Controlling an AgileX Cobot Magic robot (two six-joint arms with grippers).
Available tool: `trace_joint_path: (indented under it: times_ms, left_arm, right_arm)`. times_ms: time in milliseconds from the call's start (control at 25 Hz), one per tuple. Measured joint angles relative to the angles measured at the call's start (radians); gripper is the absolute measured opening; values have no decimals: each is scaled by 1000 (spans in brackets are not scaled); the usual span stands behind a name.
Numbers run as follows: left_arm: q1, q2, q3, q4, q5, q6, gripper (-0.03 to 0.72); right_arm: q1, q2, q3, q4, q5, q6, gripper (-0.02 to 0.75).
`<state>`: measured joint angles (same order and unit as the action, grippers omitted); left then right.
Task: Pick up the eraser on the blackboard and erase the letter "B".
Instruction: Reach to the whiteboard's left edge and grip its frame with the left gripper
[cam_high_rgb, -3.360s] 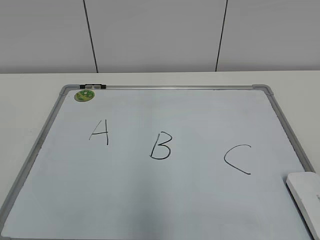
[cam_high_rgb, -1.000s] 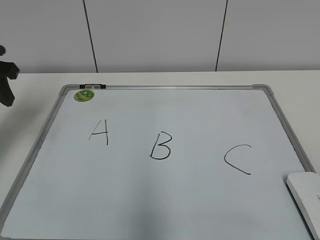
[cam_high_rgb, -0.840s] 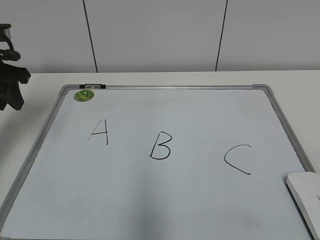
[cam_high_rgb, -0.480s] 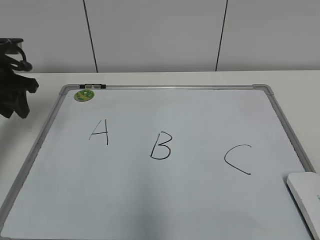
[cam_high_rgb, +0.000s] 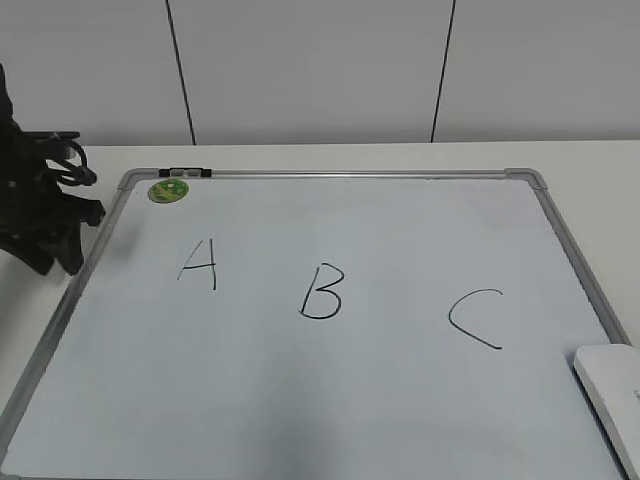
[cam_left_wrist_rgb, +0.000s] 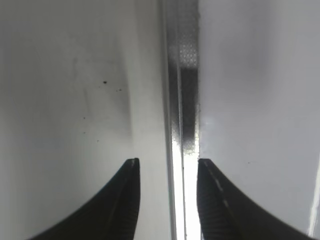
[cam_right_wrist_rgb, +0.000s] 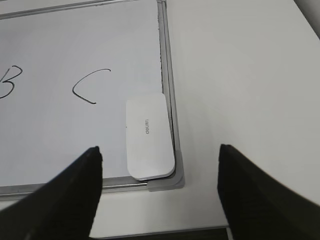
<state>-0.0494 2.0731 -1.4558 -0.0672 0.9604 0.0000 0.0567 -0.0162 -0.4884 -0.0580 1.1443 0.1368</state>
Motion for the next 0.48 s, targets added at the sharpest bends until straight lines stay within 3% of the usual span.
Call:
trace_joint_path:
  times_ms: [480]
  left_arm:
    - [0, 61, -4, -4, -51, 0, 274]
  right_arm:
    - [0, 0, 0, 0, 0, 0, 534]
